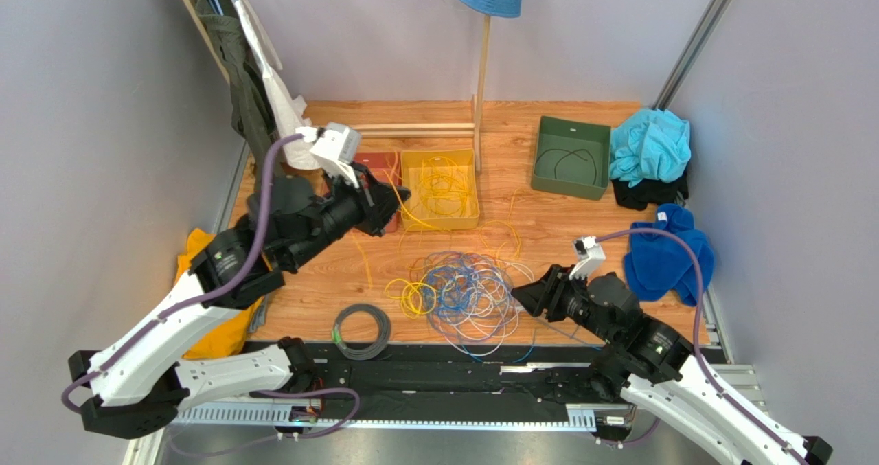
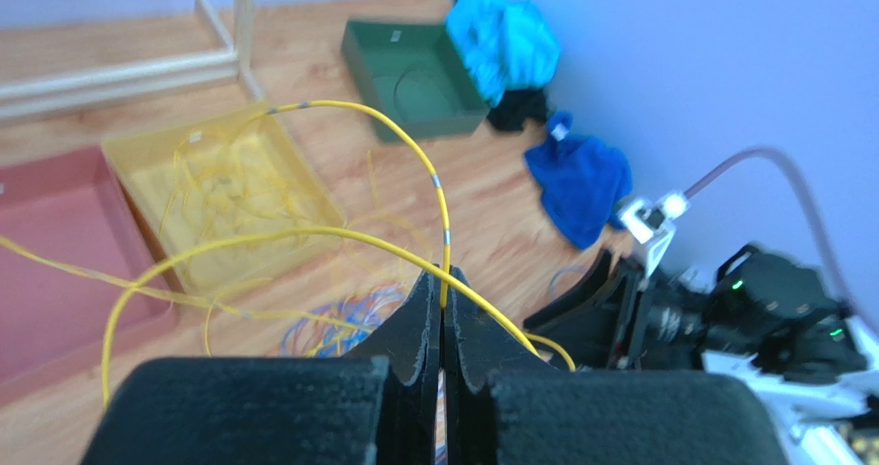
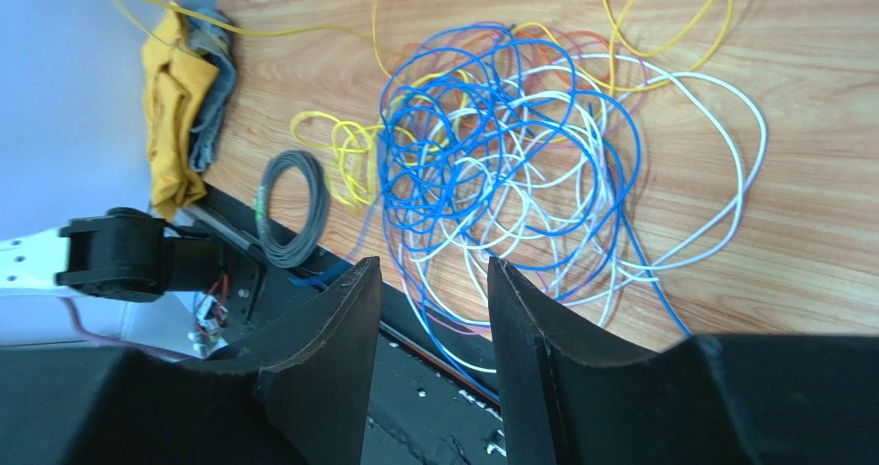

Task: Untangle the cables

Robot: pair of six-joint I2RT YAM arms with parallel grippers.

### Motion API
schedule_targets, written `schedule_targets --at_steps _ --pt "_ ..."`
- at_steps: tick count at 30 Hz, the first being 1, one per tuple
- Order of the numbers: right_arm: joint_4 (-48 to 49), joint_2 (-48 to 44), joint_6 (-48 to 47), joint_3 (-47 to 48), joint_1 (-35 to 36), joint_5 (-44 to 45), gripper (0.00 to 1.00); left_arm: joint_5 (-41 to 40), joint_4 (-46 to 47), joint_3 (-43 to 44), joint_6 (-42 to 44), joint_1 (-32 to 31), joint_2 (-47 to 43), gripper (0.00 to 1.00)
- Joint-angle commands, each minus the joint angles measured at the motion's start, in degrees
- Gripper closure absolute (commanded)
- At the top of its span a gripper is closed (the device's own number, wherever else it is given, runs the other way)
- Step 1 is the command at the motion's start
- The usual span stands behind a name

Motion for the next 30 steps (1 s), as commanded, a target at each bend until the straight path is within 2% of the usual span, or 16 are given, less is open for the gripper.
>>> schedule_targets --at_steps 1,4,9,18,24,27,30 --pt "-0.2 4.2 1.0 -0.5 0.5 1.9 0.54 0.4 -4.2 -7.6 -2.8 -0.5 0.5 1.0" --pt "0.7 7.4 1.7 -2.2 0.5 2.8 0.55 0.2 -0.9 -17.4 -5.2 -0.5 -4.4 1.0" --pt "4.7 12.0 2.1 -4.7 0.5 3.6 0.55 -0.8 -1.9 -21.2 -6.0 -0.5 -10.9 1.0" --pt "11.5 18.8 0.4 -5.9 0.5 6.1 0.54 -0.9 -4.5 -22.2 -6.2 -0.5 -13.3 1.0" --pt "13.9 24.4 -0.5 -3.1 0.5 6.2 0.54 -0.5 -4.1 -22.9 -6.4 -0.5 -13.4 1.0" --pt "13.8 22.8 -0.8 -1.9 0.5 5.4 0.54 -0.7 -4.2 -20.9 -5.3 -0.6 -13.3 1.0" --pt "13.0 20.2 -1.5 -1.1 0.5 4.7 0.54 -0.5 -5.4 -14.6 -1.8 -0.6 -11.0 1.0"
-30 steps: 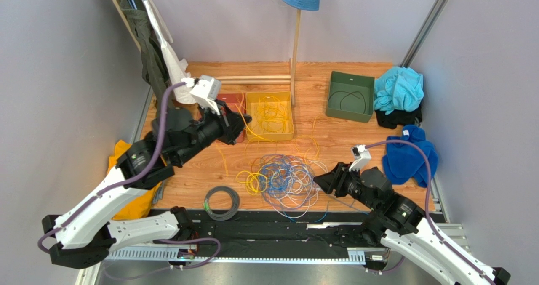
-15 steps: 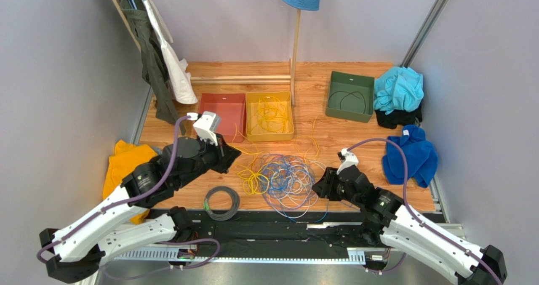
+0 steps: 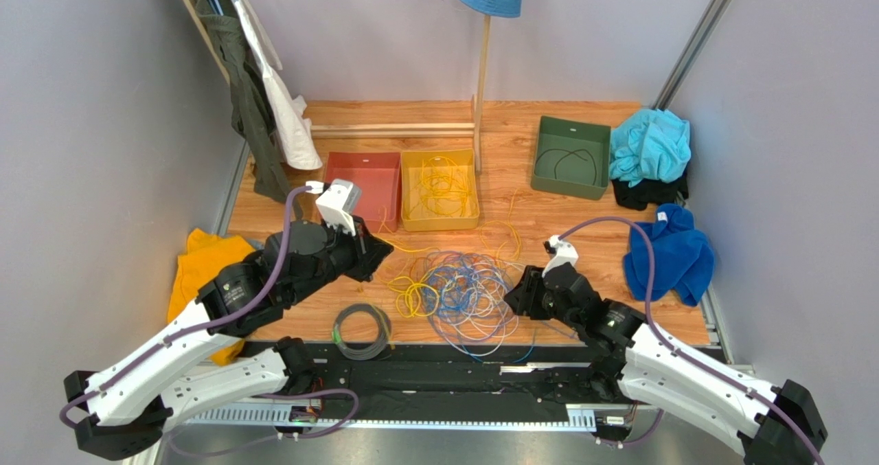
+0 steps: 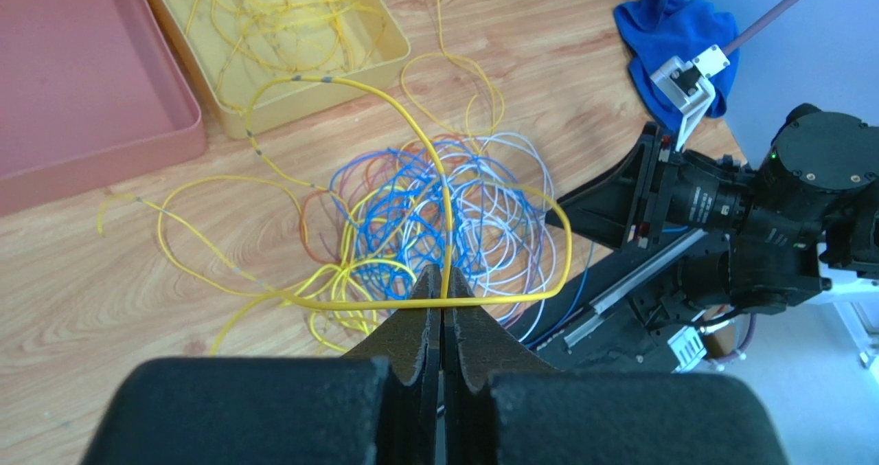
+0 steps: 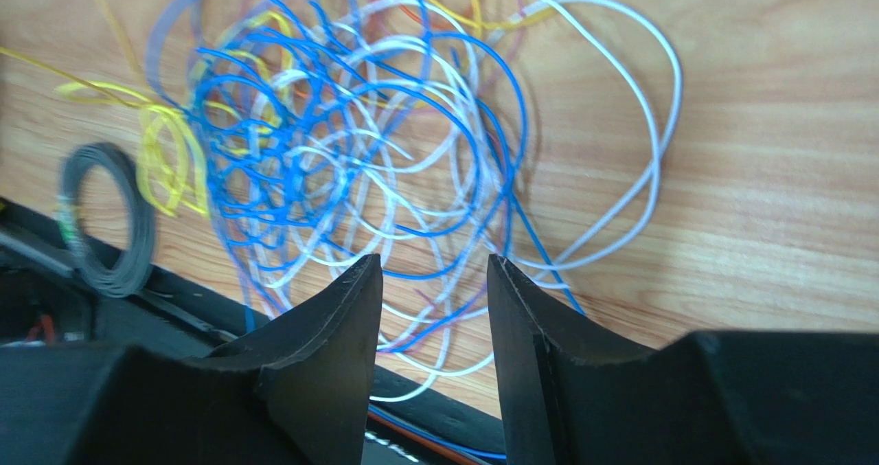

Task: Untangle the cables

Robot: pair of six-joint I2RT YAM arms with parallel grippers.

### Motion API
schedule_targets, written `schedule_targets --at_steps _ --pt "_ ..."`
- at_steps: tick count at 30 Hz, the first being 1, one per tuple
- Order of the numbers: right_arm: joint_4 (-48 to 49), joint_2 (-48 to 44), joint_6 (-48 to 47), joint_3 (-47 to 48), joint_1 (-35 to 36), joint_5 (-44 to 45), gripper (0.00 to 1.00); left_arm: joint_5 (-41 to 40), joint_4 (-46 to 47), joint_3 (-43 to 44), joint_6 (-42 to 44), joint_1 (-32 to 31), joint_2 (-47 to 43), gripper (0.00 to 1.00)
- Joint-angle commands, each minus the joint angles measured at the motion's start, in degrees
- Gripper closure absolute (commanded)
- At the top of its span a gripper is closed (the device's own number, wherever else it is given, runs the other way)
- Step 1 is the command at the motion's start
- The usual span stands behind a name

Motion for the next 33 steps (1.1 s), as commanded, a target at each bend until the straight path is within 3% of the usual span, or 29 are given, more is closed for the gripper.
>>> schedule_targets --at_steps 1,7,13,19,21,26,33 --pt "2.8 -5.0 -1.6 4.4 0.3 0.0 0.54 -0.1 -0.2 12.3 4.4 -0.2 2.5 1.0" --pt "-0.4 -11.5 -2.2 5.4 0.3 0.3 0.54 1.9 -3.1 34.7 10.8 -0.2 10.0 1.0" --pt "-1.2 -15.6 -4.2 7.1 0.3 -2.3 0.53 3.9 -4.6 47.4 13.8 -0.2 15.9 1.0" --pt "6.3 -14.5 -5.4 7.9 0.4 -3.8 0.49 5.8 -5.2 48.0 12.5 -0.2 19.0 1.0" --pt "12.8 -13.6 -6.6 7.3 0.8 -5.6 0.48 6.2 -5.2 47.4 12.1 -0.2 19.8 1.0" --pt "18.9 -8.3 -11.5 13.0 3.5 -10.9 0.44 6.4 -4.9 45.0 11.2 -0.2 21.4 1.0" --pt "25.9 -1.0 -18.7 20.3 7.3 -7.6 0.37 8.6 -3.6 43.2 9.4 -0.2 23.6 1.0"
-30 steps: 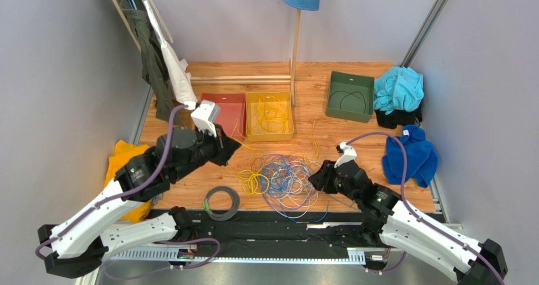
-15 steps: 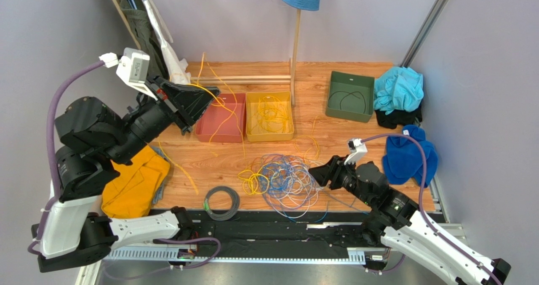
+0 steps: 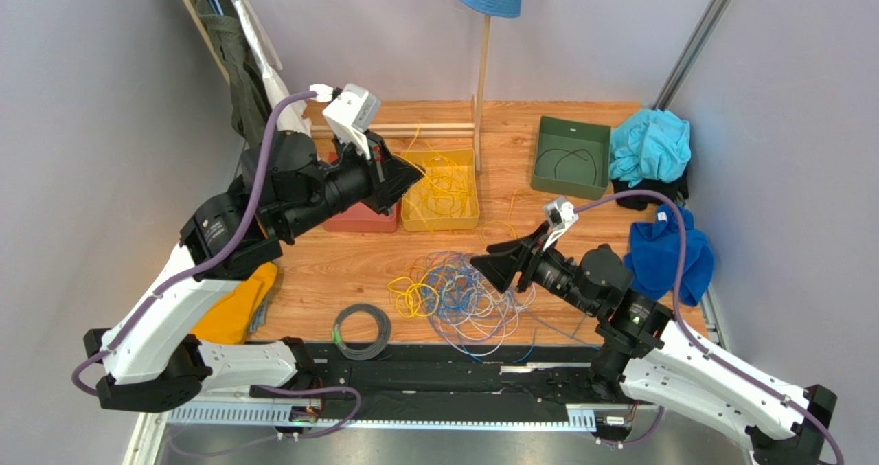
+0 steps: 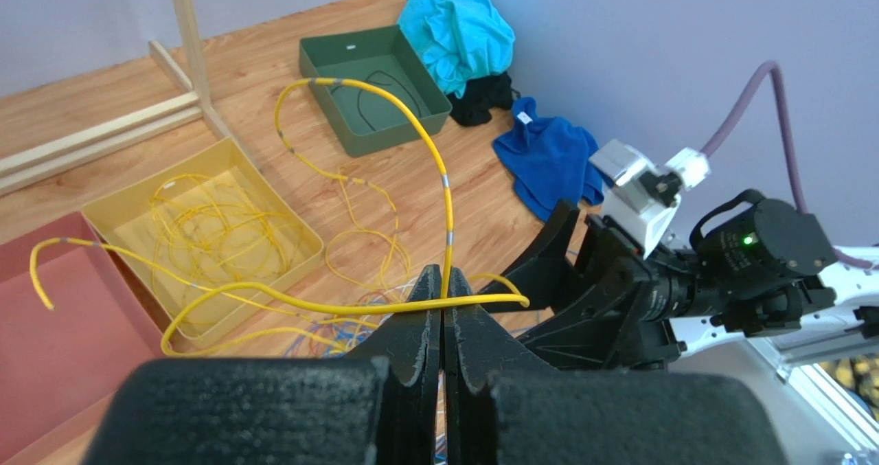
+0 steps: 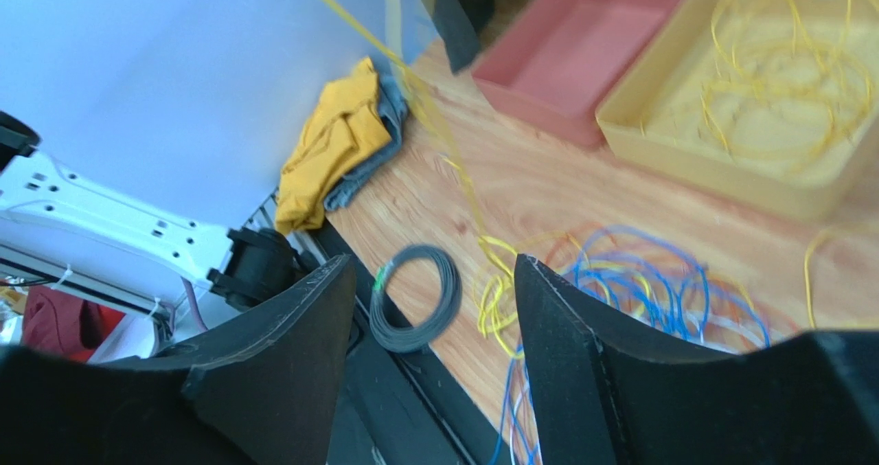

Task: Untangle the cables

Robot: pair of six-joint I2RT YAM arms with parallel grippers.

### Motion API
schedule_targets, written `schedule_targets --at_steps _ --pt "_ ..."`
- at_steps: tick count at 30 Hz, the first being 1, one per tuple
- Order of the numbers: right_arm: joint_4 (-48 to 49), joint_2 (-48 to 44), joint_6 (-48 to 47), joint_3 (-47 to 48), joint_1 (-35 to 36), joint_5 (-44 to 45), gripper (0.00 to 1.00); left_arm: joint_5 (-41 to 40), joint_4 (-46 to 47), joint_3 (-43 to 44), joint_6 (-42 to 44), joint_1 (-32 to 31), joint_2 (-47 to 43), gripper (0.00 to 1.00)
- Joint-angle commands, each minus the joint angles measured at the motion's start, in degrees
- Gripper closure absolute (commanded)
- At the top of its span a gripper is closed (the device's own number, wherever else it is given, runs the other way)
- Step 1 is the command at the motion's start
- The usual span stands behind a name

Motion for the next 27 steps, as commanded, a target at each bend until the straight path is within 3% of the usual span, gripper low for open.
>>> schedule_targets --at_steps 1,14,15,16,19,21,27 --pt "8.1 3.7 -7.3 5.8 1.7 1.9 0.37 2.8 1.9 0.3 -1.5 -0.2 0.3 1.0" --pt "22.2 20.2 -8.4 6.0 2.1 4.0 0.4 5.0 1.9 0.2 -1.9 -1.3 1.5 1.0" --pt "22.1 21.3 -8.3 6.6 2.0 5.2 0.42 4.7 1.8 -0.1 -1.9 -1.3 1.2 1.0" --pt "22.0 21.5 -8.2 6.8 2.1 5.7 0.57 4.7 1.7 -0.2 -1.9 -1.3 1.0 1.0" --pt "19.9 20.0 -8.0 6.4 2.0 8.0 0.86 3.6 1.5 -1.2 -1.5 -1.3 -0.2 1.0" --pt "17.2 17.4 -8.0 5.9 2.1 10.4 0.99 1.7 1.3 -2.8 -1.3 -1.3 -1.3 1.0" --pt "0.0 1.7 -10.5 12.3 2.1 21.8 1.0 -6.7 3.7 -16.9 -1.7 -1.2 -6.5 1.0"
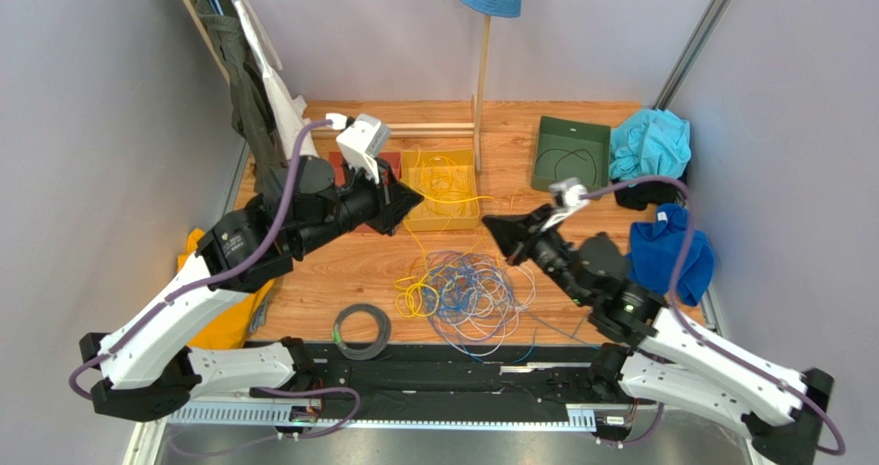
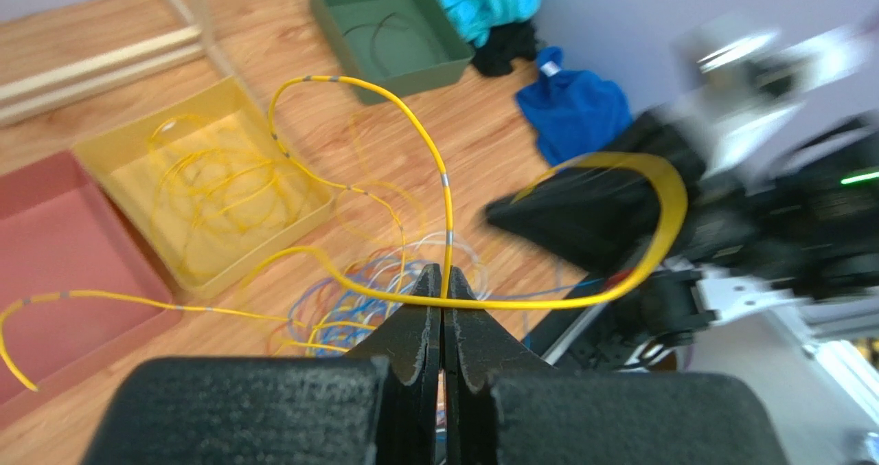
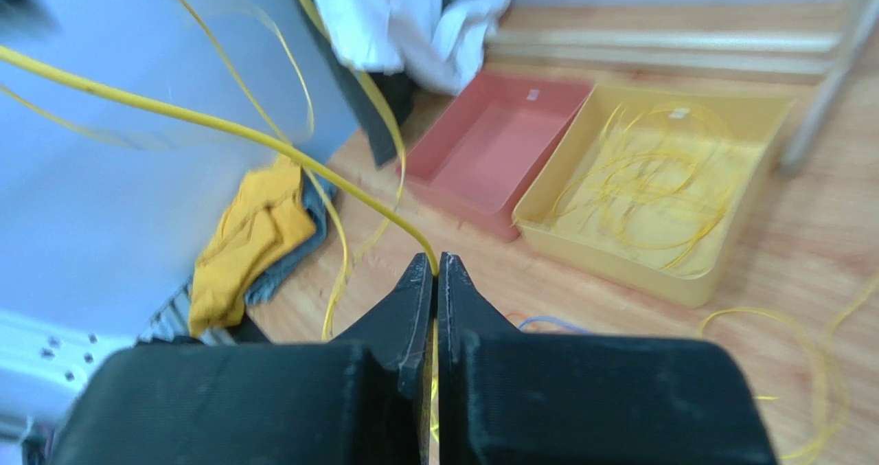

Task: Untangle the cables

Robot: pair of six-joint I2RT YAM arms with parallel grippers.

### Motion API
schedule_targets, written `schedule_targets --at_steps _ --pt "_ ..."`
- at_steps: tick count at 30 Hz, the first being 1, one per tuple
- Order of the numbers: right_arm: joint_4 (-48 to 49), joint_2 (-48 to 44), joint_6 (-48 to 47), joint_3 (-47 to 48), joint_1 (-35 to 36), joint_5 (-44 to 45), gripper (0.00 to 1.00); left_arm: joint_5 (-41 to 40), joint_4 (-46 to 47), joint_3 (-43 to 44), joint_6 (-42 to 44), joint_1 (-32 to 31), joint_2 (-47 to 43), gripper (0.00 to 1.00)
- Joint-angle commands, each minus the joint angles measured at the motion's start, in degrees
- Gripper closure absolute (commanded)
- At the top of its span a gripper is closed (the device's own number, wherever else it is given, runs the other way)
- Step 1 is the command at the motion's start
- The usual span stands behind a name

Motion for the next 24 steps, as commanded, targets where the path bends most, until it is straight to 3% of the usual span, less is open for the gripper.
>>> schedule_targets --at_steps 1,3,6,7,10,19,24 --pt "-11.6 -9.8 -3.4 8.7 0.3 10.2 1.0 -7.0 2.9 -10.7 -1.4 0.0 -4.5 0.98" --pt "-19.3 -10.2 -4.7 16.3 0.2 11.5 1.0 -7.9 6.0 -18.5 -2.8 0.0 -7.0 0.89" --pt "-27.6 -7.9 -5.2 26.6 0.2 10.9 1.0 -8.3 10.4 -28.1 -6.3 0.1 -9.6 0.58" --pt "-29.2 -7.0 -5.5 28.8 0.2 10.6 1.0 -8.5 11.7 -30.2 -7.9 0.2 -10.0 0.34" --pt "-33.8 -3.2 -5.8 35.5 0.2 10.2 1.0 -8.7 15.1 -36.8 -10.3 0.4 -10.6 0.07" --pt "-41.8 10.0 -7.9 52.3 0.2 8.4 1.0 -11.9 17.9 -48.9 -17.2 0.7 -11.8 0.03" --pt "-41.2 16.7 -11.1 56.4 0.1 11.2 1.0 -11.3 20.2 -56.5 -20.9 0.7 -18.8 0.11"
